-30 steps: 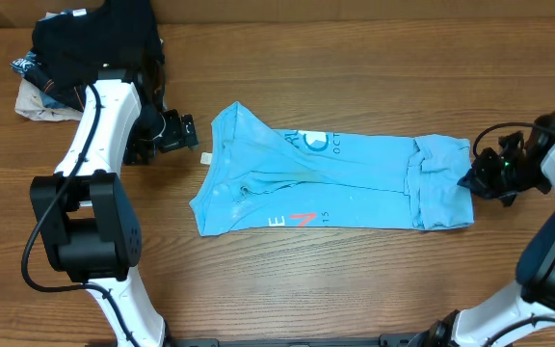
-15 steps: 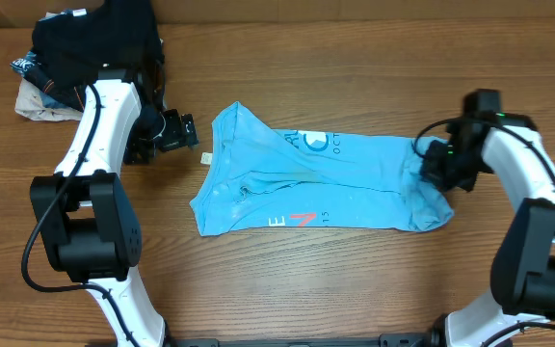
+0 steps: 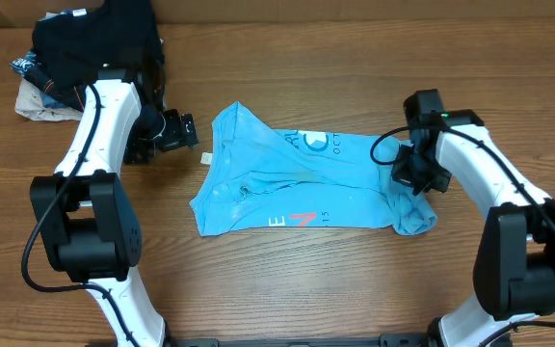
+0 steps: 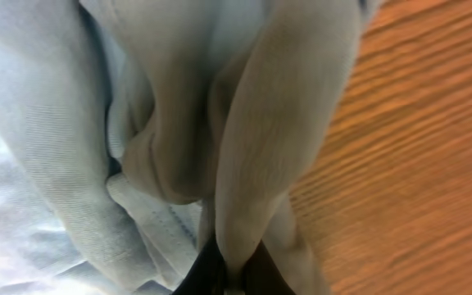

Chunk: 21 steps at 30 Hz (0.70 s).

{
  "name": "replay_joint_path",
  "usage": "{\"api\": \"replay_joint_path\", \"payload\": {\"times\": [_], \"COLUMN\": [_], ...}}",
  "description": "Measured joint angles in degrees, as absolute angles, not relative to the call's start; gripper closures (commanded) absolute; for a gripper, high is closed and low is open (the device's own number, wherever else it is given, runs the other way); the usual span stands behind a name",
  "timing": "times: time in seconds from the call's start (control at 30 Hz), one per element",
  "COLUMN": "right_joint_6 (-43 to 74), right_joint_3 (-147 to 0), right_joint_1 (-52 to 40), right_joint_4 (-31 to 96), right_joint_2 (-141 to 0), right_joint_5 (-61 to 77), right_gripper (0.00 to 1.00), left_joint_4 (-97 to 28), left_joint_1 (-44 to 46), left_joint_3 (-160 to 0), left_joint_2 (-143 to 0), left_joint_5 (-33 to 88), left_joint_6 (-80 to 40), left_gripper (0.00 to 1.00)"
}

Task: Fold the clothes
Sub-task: 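Fold the right end leftward over the shirt with the right gripper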

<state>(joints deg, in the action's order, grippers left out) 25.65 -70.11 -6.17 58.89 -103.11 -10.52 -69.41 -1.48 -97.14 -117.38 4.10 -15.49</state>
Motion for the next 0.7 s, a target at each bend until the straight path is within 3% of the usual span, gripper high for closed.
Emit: {"api": "replay_joint_path", "payload": {"times": [0.7], "right_joint_6": [27.83], "right_joint_3": [-74.52], "right_joint_1": [-6.76], "right_joint_4": [65.14], "right_joint_2": [-94.37], "right_joint_5": [-18.85], "right_gripper": [0.96], "left_joint_4": [-69.01], "left_joint_1": [-0.80], "left_joint_3": [-97.12], "left_joint_2": [-117.38], "left_joint_5": [4.10], "left_joint_6": [-15.51], "left_gripper": [0.00]}}
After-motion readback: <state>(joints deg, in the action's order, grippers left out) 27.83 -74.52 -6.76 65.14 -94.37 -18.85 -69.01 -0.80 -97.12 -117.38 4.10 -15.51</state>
